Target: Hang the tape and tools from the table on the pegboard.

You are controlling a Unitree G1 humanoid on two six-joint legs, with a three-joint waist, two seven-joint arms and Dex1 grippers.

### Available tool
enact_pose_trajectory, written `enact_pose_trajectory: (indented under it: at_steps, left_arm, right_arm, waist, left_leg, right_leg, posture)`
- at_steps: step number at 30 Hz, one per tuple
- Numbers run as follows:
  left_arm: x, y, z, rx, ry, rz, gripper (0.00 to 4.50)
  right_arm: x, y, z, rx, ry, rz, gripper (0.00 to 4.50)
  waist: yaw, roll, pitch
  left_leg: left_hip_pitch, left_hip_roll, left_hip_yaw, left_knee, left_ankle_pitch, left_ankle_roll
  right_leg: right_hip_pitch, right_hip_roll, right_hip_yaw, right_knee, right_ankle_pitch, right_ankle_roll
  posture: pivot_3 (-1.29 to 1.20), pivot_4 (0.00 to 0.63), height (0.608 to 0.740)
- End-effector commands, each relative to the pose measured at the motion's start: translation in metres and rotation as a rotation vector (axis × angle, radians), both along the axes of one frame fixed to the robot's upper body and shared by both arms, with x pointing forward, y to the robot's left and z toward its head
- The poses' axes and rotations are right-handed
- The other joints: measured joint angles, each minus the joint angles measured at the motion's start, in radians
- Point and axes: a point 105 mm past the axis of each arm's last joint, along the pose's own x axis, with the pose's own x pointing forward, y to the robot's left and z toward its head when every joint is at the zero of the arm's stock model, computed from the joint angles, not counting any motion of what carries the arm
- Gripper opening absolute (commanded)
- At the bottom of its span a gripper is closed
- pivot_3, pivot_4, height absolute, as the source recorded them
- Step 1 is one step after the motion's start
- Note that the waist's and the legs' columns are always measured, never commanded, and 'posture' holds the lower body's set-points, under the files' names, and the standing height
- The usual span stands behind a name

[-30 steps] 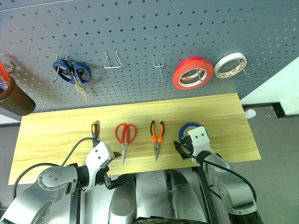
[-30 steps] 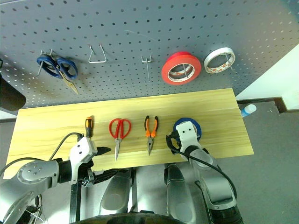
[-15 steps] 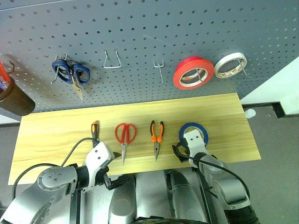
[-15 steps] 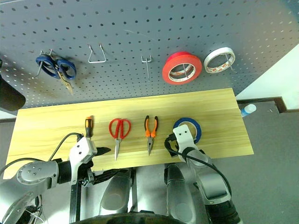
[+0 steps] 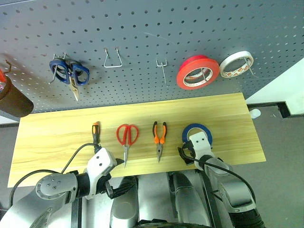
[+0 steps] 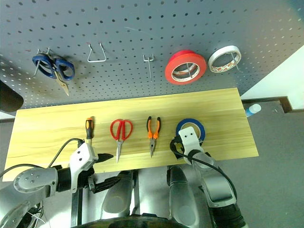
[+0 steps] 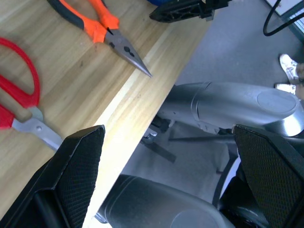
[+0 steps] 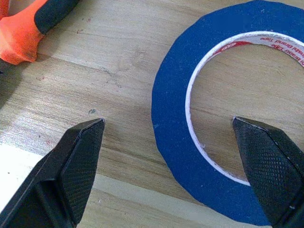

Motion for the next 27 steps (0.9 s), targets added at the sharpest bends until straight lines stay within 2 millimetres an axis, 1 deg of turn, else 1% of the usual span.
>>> enact_pose_trajectory:
  at_steps: [1,2,5,9,14,15,19,24,26,27]
  left_arm:
    - [-0.006,-0.004,0.006,-0.009,-0.010,-0.023,4.50]
    - [-0.006,-0.004,0.006,-0.009,-0.009,-0.022,4.50]
    - [-0.007,-0.004,0.005,-0.009,-0.008,-0.018,4.50]
    - [-0.006,-0.003,0.005,-0.007,-0.009,-0.013,4.50]
    - [-0.004,-0.002,0.004,-0.007,-0.011,-0.008,4.50]
    - [-0.004,-0.002,0.003,-0.007,-0.011,-0.007,4.50]
    - [-0.002,-0.002,0.001,-0.006,-0.016,-0.001,4.50]
    - [0.010,-0.003,0.004,-0.027,-0.074,0.027,4.50]
    - [0.015,-0.003,0.003,-0.031,-0.093,0.031,4.50]
    - [0.019,-0.005,0.006,-0.048,-0.134,0.031,4.50]
  right_arm:
    - [-0.005,-0.002,0.000,0.001,0.008,-0.007,4.46]
    - [-0.005,-0.002,-0.001,-0.001,0.010,-0.009,4.46]
    - [-0.005,-0.004,-0.001,-0.008,0.012,-0.016,3.87]
    - [-0.003,-0.005,-0.001,-0.008,0.010,-0.017,2.54]
    - [-0.001,-0.006,-0.001,-0.008,0.006,-0.018,0.74]
    - [0.000,-0.006,0.000,-0.008,0.006,-0.018,0.66]
    - [0.002,-0.007,0.000,-0.011,0.001,-0.018,0.66]
    - [0.005,-0.008,0.006,-0.013,-0.021,0.011,0.66]
    - [0.006,-0.010,0.005,-0.014,-0.022,0.017,0.66]
    - [0.007,-0.012,0.005,-0.011,-0.021,0.016,0.66]
  waist:
    - [0.000,0.000,0.001]
    - [0.000,-0.001,0.001]
    - [-0.001,-0.001,0.002]
    - [-0.002,-0.001,0.003]
    - [-0.002,-0.001,0.003]
    - [-0.002,-0.001,0.003]
    - [-0.003,-0.002,0.003]
    - [-0.003,-0.002,0.003]
    - [-0.001,-0.002,0.003]
    - [0.000,-0.003,0.002]
  left_leg:
    - [0.000,0.000,0.000,0.000,0.000,0.000]
    - [0.000,0.000,0.000,0.000,0.000,0.000]
    - [0.000,0.000,0.000,0.000,0.000,0.000]
    - [0.000,0.000,0.000,0.000,0.000,0.000]
    - [0.000,0.000,0.000,0.000,0.000,0.000]
    - [0.000,0.000,0.000,0.000,0.000,0.000]
    - [0.000,0.000,0.000,0.000,0.000,0.000]
    - [0.000,0.000,0.000,0.000,0.001,-0.002]
    - [0.000,0.000,0.000,0.000,0.001,-0.002]
    - [-0.001,0.000,0.000,0.000,0.001,-0.002]
  right_leg:
    - [0.000,0.000,0.000,0.000,0.000,0.000]
    - [0.000,0.000,0.000,0.000,0.000,0.000]
    - [0.000,0.000,0.000,0.000,0.000,0.000]
    - [0.000,0.000,0.000,0.000,0.000,0.000]
    - [0.000,0.000,0.000,0.000,0.000,0.000]
    - [0.000,0.000,0.000,0.000,0.000,0.000]
    - [0.000,0.000,0.000,0.000,0.000,0.000]
    - [0.000,0.000,0.000,0.000,0.000,0.000]
    - [0.000,0.000,0.000,0.000,0.000,0.000]
    - [0.000,0.000,0.000,0.000,0.001,0.001]
  posture:
    - [0.30,0.402,0.740]
    - [0.30,0.402,0.740]
    - [0.30,0.402,0.740]
    - [0.31,0.399,0.740]
    - [0.31,0.393,0.740]
    - [0.31,0.393,0.740]
    - [0.31,0.381,0.740]
    - [0.31,0.347,0.740]
    - [0.31,0.334,0.740]
    - [0.31,0.320,0.740]
